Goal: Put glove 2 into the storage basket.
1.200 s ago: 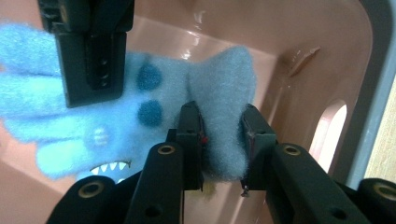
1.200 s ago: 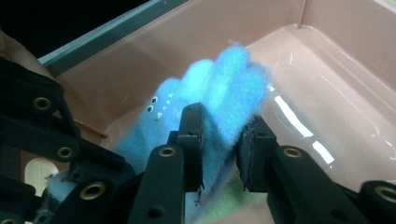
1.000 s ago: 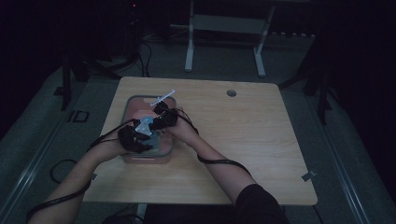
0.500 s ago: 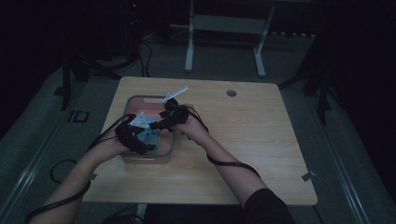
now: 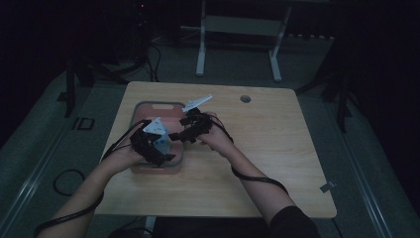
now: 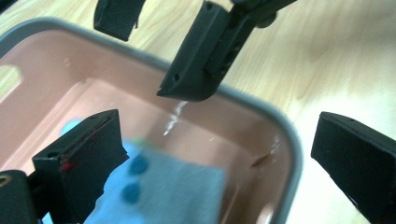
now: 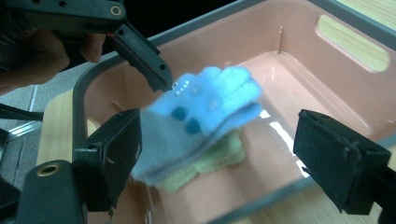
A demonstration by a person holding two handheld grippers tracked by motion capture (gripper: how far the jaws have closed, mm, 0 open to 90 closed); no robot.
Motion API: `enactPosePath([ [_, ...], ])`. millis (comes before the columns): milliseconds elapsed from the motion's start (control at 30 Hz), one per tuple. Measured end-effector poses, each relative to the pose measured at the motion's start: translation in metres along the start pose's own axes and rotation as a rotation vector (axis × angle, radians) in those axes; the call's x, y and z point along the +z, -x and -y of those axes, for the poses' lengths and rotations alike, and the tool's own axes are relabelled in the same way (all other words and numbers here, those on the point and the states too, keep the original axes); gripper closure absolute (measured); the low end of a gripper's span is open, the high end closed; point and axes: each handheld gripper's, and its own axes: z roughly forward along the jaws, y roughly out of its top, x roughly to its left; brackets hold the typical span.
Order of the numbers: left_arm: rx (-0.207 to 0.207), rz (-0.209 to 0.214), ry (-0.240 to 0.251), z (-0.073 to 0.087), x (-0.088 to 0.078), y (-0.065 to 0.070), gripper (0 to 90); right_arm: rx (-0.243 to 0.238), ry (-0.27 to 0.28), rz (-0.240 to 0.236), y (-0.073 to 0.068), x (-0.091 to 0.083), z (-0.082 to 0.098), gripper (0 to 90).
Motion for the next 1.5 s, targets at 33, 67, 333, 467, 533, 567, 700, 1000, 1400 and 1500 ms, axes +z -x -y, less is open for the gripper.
enactPosePath([
  [33,0.012,0.002,0.003,-0.004,0.001,0.003,2.6,-0.001,0.000,0.006,0.000,-0.002,0.002,15.8],
  [67,0.015,0.004,0.005,-0.006,0.002,0.005,2.6,-0.004,-0.003,0.010,0.001,-0.005,0.003,15.8],
  [333,0.046,0.054,0.031,-0.021,0.010,0.015,2.6,0.006,0.009,0.030,0.010,-0.025,0.018,15.9],
  [467,0.072,0.080,0.035,-0.030,0.017,0.024,2.6,0.009,-0.001,0.041,0.012,-0.033,0.026,16.0],
  [533,0.086,0.087,0.037,-0.035,0.020,0.028,2.6,0.012,-0.004,0.050,0.013,-0.037,0.031,16.7],
  [567,0.084,0.093,0.041,-0.037,0.021,0.030,2.6,0.014,-0.002,0.051,0.014,-0.039,0.033,17.2],
  [700,0.105,0.114,0.062,-0.045,0.027,0.041,2.6,0.022,0.013,0.057,0.017,-0.049,0.041,17.2],
  [1000,0.140,0.154,0.070,-0.056,0.045,0.059,2.6,0.032,0.014,0.077,0.023,-0.069,0.063,17.1],
  [1400,0.161,0.231,0.074,-0.060,0.072,0.081,2.6,0.063,0.028,0.101,0.028,-0.094,0.099,17.0],
  [1500,0.171,0.241,0.077,-0.060,0.078,0.087,2.6,0.066,0.030,0.105,0.028,-0.098,0.109,17.0],
])
